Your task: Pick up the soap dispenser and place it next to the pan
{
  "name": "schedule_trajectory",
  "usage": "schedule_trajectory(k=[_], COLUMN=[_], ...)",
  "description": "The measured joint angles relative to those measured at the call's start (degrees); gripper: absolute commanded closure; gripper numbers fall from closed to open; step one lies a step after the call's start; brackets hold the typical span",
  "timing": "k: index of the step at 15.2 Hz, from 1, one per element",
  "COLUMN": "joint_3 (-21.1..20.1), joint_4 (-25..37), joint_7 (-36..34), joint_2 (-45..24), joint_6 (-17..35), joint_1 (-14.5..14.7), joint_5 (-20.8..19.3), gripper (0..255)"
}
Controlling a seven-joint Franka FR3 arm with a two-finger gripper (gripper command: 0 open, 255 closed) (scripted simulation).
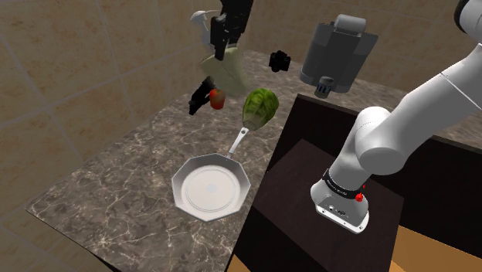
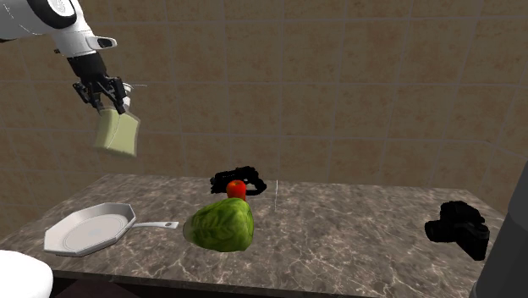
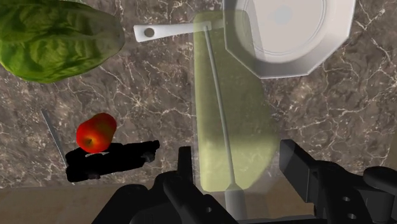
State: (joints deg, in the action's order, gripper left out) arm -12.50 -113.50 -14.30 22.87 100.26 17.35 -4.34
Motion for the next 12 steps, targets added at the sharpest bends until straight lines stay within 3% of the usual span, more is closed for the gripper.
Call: schedule_trajectory(k=[8,12], joint_3=[-8.9,-13.4], joint_4=[6.5,12.8], joint_7=[-11.8,-17.9], joint_2=[-6.3,-11.4], joint_6=[-1.7,-4.0], joint_1=[2.8,4.2], joint_5=[-0.6,-2.2], gripper=[255,255])
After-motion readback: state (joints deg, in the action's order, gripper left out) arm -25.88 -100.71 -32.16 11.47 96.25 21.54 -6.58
